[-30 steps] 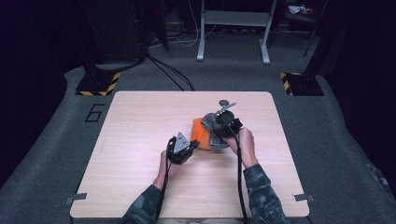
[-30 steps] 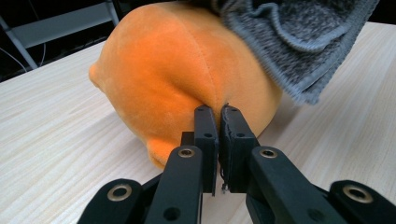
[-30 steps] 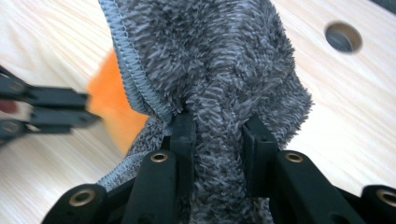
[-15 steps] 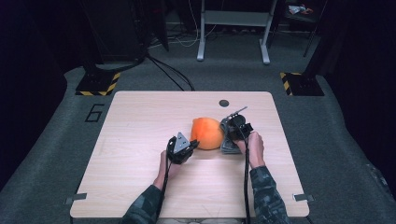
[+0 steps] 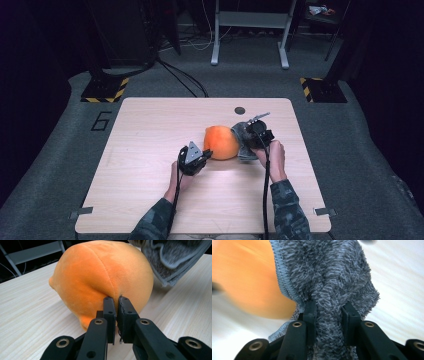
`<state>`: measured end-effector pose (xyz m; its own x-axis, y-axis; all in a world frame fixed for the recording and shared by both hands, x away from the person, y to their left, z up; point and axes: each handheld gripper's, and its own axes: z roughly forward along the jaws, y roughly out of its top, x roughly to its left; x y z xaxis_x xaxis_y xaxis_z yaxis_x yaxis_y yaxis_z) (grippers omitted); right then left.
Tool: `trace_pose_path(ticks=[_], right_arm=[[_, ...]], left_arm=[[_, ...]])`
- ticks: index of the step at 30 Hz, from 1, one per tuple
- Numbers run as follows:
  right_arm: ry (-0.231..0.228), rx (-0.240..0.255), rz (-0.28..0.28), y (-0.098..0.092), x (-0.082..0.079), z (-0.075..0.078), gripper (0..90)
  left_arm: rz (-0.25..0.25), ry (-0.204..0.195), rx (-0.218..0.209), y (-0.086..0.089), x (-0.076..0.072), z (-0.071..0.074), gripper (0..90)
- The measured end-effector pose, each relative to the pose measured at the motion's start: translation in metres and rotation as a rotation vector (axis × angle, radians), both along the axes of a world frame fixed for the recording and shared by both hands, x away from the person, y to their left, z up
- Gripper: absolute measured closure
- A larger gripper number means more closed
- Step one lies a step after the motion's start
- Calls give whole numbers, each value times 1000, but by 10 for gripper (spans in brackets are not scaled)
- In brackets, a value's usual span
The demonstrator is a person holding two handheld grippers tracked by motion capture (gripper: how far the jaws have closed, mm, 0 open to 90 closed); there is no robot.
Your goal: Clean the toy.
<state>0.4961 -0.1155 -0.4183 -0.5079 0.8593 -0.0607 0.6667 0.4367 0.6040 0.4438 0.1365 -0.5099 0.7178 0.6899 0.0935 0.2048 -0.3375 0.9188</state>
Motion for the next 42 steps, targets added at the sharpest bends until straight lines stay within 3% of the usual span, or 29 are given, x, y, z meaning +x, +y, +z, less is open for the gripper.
trace_pose_path(ticks=[1, 4, 6, 9, 13, 19, 22, 27, 30, 33, 42], right_arm=[[-15, 0, 20, 6, -2, 3, 697], [8, -23, 70, 23, 0, -1, 699], [23, -44, 47, 28, 5, -8, 701], [25, -26, 32, 24, 14, -10, 701], [29, -38, 25, 24, 18, -8, 701], [37, -42, 19, 22, 22, -11, 701], [41, -32, 24, 22, 21, -11, 701], [23, -29, 31, 21, 18, -11, 701], [19, -28, 28, 20, 16, -11, 700], [19, -23, 26, 19, 15, -10, 699], [-25, -32, 31, 16, 7, 5, 698]], left_arm=[[-1, -1, -3, 1, 0, 0, 845], [5, -2, -10, 2, 0, 1, 822], [11, -1, -25, 3, -1, 1, 770], [26, 6, -41, 4, -1, 2, 632], [59, 2, -40, 6, -1, 3, 555], [127, -1, -2, 3, 4, -1, 495], [119, -3, 0, 1, 6, -2, 546], [118, -14, 21, -2, 7, -2, 758], [110, -6, 27, -3, 8, 0, 823], [102, -13, 46, -5, 6, 2, 842], [57, -23, 44, -7, -3, 11, 855]])
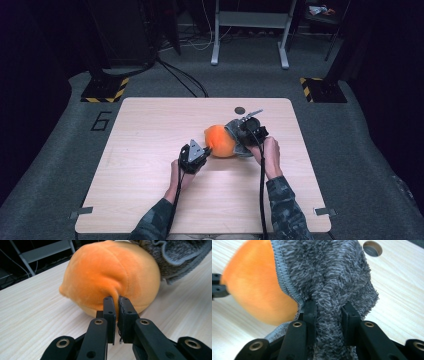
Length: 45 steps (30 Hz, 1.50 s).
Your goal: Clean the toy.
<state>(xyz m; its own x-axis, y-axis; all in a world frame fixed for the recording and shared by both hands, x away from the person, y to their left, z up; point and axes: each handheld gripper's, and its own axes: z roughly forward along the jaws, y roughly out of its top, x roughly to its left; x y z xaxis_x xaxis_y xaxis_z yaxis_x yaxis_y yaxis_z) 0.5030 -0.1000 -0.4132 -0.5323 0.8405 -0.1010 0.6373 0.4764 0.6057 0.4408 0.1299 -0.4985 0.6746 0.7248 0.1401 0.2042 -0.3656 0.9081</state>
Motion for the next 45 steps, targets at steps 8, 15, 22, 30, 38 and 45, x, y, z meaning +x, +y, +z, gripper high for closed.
trace_pose_path(ticks=[8, 15, 22, 30, 38, 45], right_arm=[[-32, 6, 95, 28, -14, 26, 697], [-8, -42, 138, 55, -7, 15, 697], [7, -44, 84, 37, -1, 6, 699], [56, -27, -4, 10, 6, -12, 700], [115, -43, -52, -6, 18, -35, 700], [170, -83, -71, -13, 22, -50, 698]], left_arm=[[-45, -31, -15, 3, -7, 6, 856], [-49, -45, -9, 4, -6, 3, 855], [-44, -37, -19, 7, -4, 0, 855], [-49, -33, -26, 9, -3, -2, 854], [-49, -33, -29, 9, -3, -3, 853], [-51, -40, -25, 11, -3, -4, 851]])
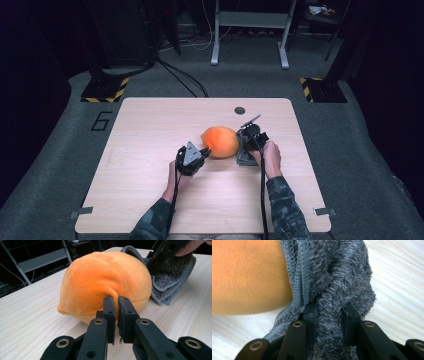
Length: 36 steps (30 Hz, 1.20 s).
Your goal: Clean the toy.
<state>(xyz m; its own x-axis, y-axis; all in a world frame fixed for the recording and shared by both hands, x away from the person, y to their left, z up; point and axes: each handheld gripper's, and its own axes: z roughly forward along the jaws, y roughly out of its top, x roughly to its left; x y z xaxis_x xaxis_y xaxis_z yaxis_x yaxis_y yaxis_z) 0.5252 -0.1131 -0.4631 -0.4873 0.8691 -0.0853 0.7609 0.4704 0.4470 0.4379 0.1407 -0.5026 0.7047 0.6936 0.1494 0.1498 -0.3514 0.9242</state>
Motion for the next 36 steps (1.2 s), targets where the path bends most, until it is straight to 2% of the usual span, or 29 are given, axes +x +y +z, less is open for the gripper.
trace_pose_path(ticks=[3, 6, 9, 11, 14, 16, 18, 20, 22, 23, 25, 27, 28, 29, 30, 36], right_arm=[[-44, -2, -2, -1, -6, 14, 698], [-99, 13, 20, 4, -15, 37, 698], [-147, 37, 72, 19, -25, 57, 697], [-185, 38, 136, 32, -30, 67, 697], [-191, 47, 199, 53, -36, 74, 697], [-190, 39, 230, 66, -35, 72, 697], [-167, 13, 239, 74, -32, 66, 698], [-144, 21, 209, 73, -30, 62, 698], [-144, 35, 207, 65, -27, 60, 698], [-148, 24, 205, 60, -25, 58, 698], [-132, 25, 162, 49, -24, 55, 698], [-125, 15, 152, 43, -22, 52, 698], [-109, 33, 108, 33, -17, 44, 697], [-109, 33, 108, 33, -17, 44, 697], [-89, 20, 72, 23, -13, 37, 697], [-27, 20, 8, 8, 1, 11, 697]], left_arm=[[2, -2, 2, 1, 0, 0, 851], [-2, -3, -3, 0, 0, 0, 850], [-2, -4, -2, 0, 0, 0, 849], [-4, -3, -4, 0, 0, 0, 849], [-3, -10, -5, 0, 0, -1, 849], [1, -11, -1, 0, 0, -1, 849], [4, -6, 3, 1, 0, -1, 849], [1, -7, 0, 1, 1, -1, 849], [-3, -5, -2, 0, 1, -1, 849], [-4, -4, -1, 0, 1, -1, 850], [-5, -1, -2, 1, 1, -1, 849], [-4, -2, -2, 1, 1, -1, 849], [-6, 3, -2, 1, 1, -1, 849], [-6, 3, -2, 1, 1, -1, 849], [-4, 5, -3, 1, 1, -1, 849], [-4, 4, 0, 1, 1, -1, 849]])
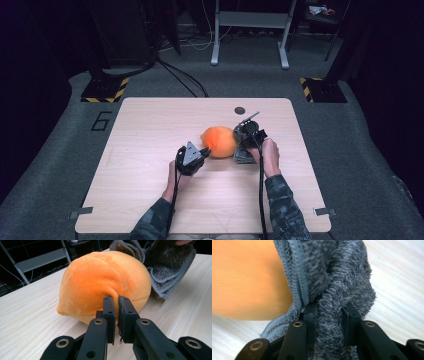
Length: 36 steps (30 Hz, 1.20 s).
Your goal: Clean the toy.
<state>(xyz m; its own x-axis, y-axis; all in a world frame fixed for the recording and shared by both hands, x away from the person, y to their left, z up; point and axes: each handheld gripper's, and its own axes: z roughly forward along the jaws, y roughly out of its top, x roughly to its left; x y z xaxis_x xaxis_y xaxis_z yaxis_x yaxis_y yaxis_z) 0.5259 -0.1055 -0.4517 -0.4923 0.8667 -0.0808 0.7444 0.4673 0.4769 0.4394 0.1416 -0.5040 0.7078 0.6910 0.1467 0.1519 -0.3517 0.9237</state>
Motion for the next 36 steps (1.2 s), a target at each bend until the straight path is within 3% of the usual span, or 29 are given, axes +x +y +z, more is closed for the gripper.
trace_pose_path(ticks=[6, 7, 9, 14, 15, 16, 18, 20, 21, 22, 24, 26, 31, 36], right_arm=[[65, -20, -29, -1, 11, -20, 696], [90, -17, -28, -2, 15, -30, 694], [91, -13, -23, -4, 15, -33, 693], [58, -13, -40, -12, 10, -19, 694], [10, -5, -50, -17, 2, -1, 695], [-10, 3, -45, -17, -1, 5, 695], [-66, 13, -18, -14, -11, 24, 695], [-70, 58, 16, -7, -19, 36, 695], [-70, 58, 16, -7, -19, 36, 695], [-84, 63, 60, 3, -25, 42, 695], [-60, 64, 107, 13, -27, 41, 695], [-48, 21, 127, 24, -25, 33, 696], [-61, 56, 88, 25, -17, 28, 696], [-70, 31, 84, 23, -13, 27, 696]], left_arm=[[2, 0, -1, 1, 0, 0, 849], [4, 2, -4, 1, 0, 0, 848], [6, 1, -5, 1, 0, 0, 848], [7, 5, -7, 2, 1, 0, 846], [8, 1, -2, 2, 1, 0, 846], [7, -1, -4, 2, 1, 0, 846], [10, 2, -3, 2, 1, 0, 844], [15, -1, -9, 2, 1, 0, 842], [15, -1, -9, 2, 1, 0, 841], [12, 1, -8, 3, 1, 0, 840], [12, 2, -7, 3, 1, 0, 835], [15, 2, -1, 3, 1, 0, 814], [19, 11, 3, 1, 0, 1, 628], [67, 16, -11, 3, 1, 1, 555]])
